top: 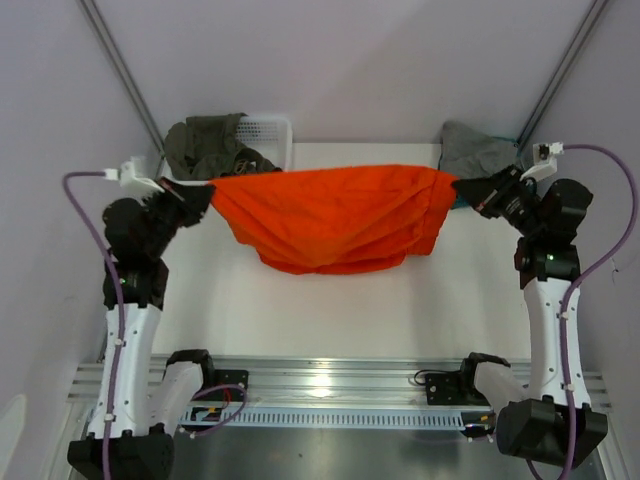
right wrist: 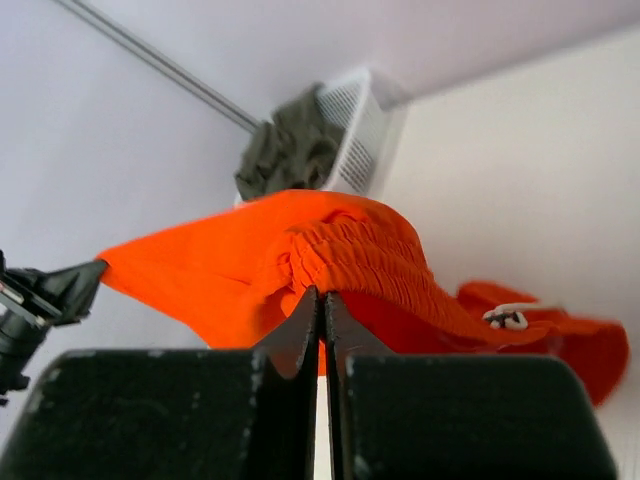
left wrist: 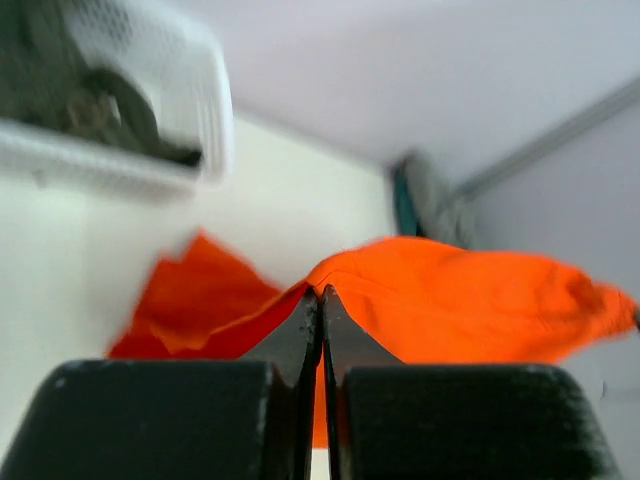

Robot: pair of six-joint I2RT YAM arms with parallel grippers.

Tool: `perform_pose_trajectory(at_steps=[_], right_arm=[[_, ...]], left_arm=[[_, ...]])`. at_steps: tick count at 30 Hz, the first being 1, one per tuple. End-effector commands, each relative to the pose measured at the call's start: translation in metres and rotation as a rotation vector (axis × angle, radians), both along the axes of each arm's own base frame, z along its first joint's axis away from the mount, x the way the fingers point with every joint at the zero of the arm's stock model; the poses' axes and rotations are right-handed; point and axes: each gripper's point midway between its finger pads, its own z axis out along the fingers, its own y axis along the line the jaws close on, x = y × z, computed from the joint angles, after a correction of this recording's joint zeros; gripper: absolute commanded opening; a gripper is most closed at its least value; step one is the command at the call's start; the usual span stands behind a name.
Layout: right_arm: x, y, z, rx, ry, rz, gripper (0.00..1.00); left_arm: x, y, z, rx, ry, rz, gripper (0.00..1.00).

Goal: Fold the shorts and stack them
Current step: Flatten the shorts out

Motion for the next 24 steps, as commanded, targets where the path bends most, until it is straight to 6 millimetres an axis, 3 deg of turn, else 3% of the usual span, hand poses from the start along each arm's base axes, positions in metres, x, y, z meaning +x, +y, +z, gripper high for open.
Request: perform_pose_trajectory(at_steps=[1,2,4,5,8,14,20,22,24], right_arm=[[-0.009,0.003,0.049,0.002,-0.114,0.045,0.0],[-0.009,0.003,0.06,0.008,-0.16,0.05,0.0],[-0.011,0.004,0.071,0.031,-0.195,0.068,0.0],[-0.011,0.0,0.08,0.054,-0.213,0.063,0.0],[-0.015,-0.001,0.097,0.103,-0.248,0.115,0.0],[-0.039,0.01,0.133,0.118,-0.375,0.207,0.0],[-0.073,0.021,0.174,0.062,-0.491,0.219,0.0],[-0.075,0.023,0.183,0.009,-0.51,0.2,0.0],[-0.066,0.019,0.167,0.017,-0.404,0.158,0.0]], left_arm=[[0.004,0.02,0.07,-0.055,-0.111,0.008,0.0],[0.006,0.033,0.086,-0.065,-0.148,0.038,0.0],[0.003,0.038,0.108,-0.101,-0.186,0.018,0.0],[0.006,0.052,0.112,-0.107,-0.189,0.056,0.0],[0.009,0.064,0.134,-0.161,-0.216,0.047,0.0],[0.001,0.051,0.17,-0.201,-0.303,-0.06,0.0],[-0.026,0.033,0.211,-0.163,-0.409,-0.126,0.0],[-0.03,0.03,0.213,-0.161,-0.406,-0.14,0.0],[-0.031,0.028,0.196,-0.147,-0.366,-0.14,0.0]])
